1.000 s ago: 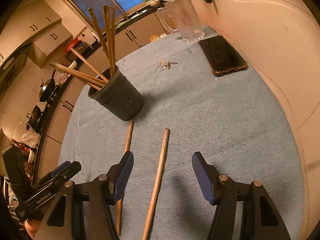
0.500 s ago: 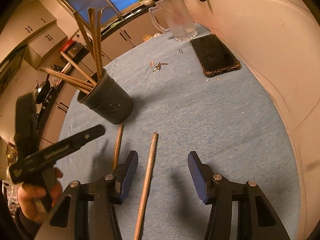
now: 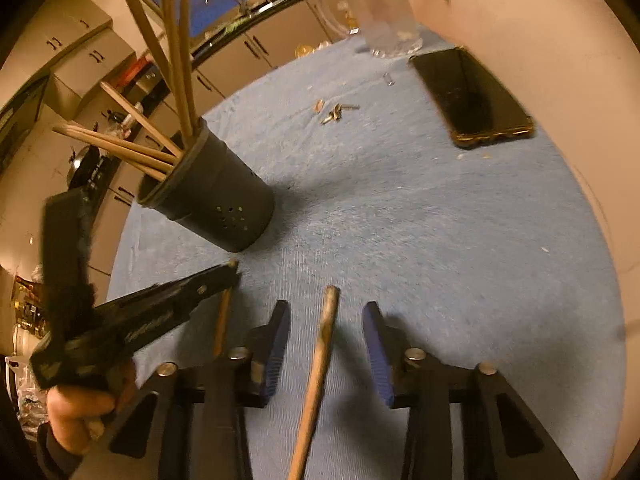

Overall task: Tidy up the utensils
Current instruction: 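Lower the right tool and close on one wooden chopstick, then lift the chopstick with the right tool and carry it above the grey cup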

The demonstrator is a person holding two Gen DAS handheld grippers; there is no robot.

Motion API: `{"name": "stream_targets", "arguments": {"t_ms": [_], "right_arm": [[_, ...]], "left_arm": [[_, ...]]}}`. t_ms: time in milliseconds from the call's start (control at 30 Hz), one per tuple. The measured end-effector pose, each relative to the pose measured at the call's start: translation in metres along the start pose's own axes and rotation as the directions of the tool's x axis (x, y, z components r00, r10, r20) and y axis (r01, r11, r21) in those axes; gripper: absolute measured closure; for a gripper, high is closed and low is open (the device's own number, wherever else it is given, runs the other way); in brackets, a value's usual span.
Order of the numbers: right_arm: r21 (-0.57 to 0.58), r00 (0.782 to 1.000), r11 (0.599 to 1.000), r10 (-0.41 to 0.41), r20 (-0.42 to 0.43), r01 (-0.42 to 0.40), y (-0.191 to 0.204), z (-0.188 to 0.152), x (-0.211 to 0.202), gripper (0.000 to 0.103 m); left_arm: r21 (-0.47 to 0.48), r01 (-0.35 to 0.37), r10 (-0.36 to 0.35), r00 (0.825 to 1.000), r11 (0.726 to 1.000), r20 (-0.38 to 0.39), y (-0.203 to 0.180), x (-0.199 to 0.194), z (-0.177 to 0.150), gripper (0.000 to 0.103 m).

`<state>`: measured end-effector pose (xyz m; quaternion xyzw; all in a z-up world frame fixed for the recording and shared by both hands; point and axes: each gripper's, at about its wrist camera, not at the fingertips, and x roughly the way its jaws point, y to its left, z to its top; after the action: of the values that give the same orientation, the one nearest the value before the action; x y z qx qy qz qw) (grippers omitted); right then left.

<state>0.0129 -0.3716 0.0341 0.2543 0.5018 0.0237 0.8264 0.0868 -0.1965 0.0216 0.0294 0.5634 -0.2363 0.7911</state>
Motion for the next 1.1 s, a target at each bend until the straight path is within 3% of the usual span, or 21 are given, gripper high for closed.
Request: {"name": "stream_targets", "arguments": {"t_ms": [233,367,467,567,633,733,833,1100], "right_arm": [[0.003,0.998,0.999,-0.036,-0.049,0.036,0.006,0.011,0.024,0.069],[-0.075,0.989,0.988,-0.138,-0.045,0.135,0.02,0.011,0.029,0.081],[-0.179,0.972,0.958,-0.233,-0.035,0.223,0.031,0.009,0.032,0.089],[-0.218,0.965,0.944,-0.261,-0.037,0.247,0.036,0.009,0.034,0.091],[-0.221,0.968,0.946,-0.25,-0.03,0.237,0.032,0.008,0.032,0.092],[-0.17,0.988,0.975,-0.149,-0.027,0.143,0.026,0.005,0.024,0.093],[-0.171,0.994,0.979,-0.106,0.016,0.108,0.032,0.0,0.007,0.094],[-0.196,0.988,0.98,0.013,0.154,0.018,0.053,-0.008,-0.06,0.094]], "left_arm": [[-0.013,0.042,-0.042,0.999,0.999,-0.034,0.027,-0.012,-0.012,0.095],[-0.02,0.056,-0.057,0.997,0.998,-0.051,0.032,-0.014,-0.008,0.095],[-0.018,0.048,-0.049,0.997,0.999,-0.06,0.031,-0.013,-0.001,0.094],[-0.033,0.026,-0.028,0.997,0.999,-0.067,0.024,-0.008,0.009,0.094],[-0.029,0.001,-0.003,0.998,1.0,-0.061,0.018,-0.005,0.016,0.096],[-0.008,-0.031,0.031,0.999,0.999,-0.033,0.011,-0.005,0.016,0.096],[-0.028,-0.027,0.027,1.0,0.999,-0.008,0.002,-0.011,0.003,0.096],[-0.088,0.03,-0.015,0.986,0.996,0.166,0.015,-0.09,-0.026,0.096]]}}
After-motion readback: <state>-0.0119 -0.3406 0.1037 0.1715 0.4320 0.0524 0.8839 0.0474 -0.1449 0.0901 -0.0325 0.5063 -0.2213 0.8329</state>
